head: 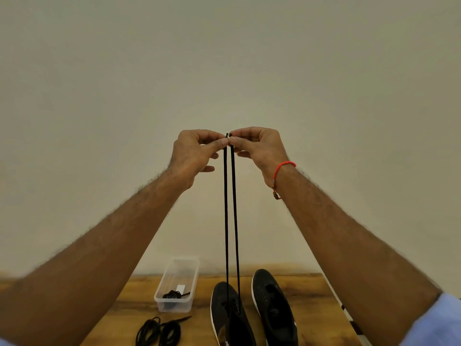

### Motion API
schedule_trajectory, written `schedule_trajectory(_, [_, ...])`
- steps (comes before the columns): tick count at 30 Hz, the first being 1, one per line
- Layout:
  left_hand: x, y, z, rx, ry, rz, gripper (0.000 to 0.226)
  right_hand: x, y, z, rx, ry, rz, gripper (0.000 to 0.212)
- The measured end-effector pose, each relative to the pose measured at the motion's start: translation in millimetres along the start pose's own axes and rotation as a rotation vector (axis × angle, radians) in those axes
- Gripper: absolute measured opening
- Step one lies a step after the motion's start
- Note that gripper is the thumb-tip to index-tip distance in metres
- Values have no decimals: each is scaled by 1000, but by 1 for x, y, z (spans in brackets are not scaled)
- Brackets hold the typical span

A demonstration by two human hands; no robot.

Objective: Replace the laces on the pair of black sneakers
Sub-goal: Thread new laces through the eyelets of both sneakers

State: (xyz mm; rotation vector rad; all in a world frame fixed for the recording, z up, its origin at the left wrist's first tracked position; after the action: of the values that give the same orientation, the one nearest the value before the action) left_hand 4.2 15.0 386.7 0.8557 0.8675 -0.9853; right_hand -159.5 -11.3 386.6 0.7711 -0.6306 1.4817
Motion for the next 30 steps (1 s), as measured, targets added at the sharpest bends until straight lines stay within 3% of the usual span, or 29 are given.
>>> schedule_trajectory(22, [-1, 17, 0, -43, -5, 45, 16, 4, -15, 2, 54, -13, 40, 15])
schedule_trajectory(30, [36, 6, -14, -7, -23, 146, 15, -31, -20, -21, 116, -147, 75, 10])
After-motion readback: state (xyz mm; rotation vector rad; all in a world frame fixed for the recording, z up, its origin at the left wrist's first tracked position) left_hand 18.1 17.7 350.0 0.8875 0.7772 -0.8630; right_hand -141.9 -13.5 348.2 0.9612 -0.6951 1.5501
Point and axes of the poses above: each hand's wrist, its own z-axis towards the middle knuckle, its own y-axis out of the back of the hand, x = y × z, the point moved 1 cm from there along z, towards the middle knuckle, and after that the axes turned 7 degrees about y, right-handed, at the moved point
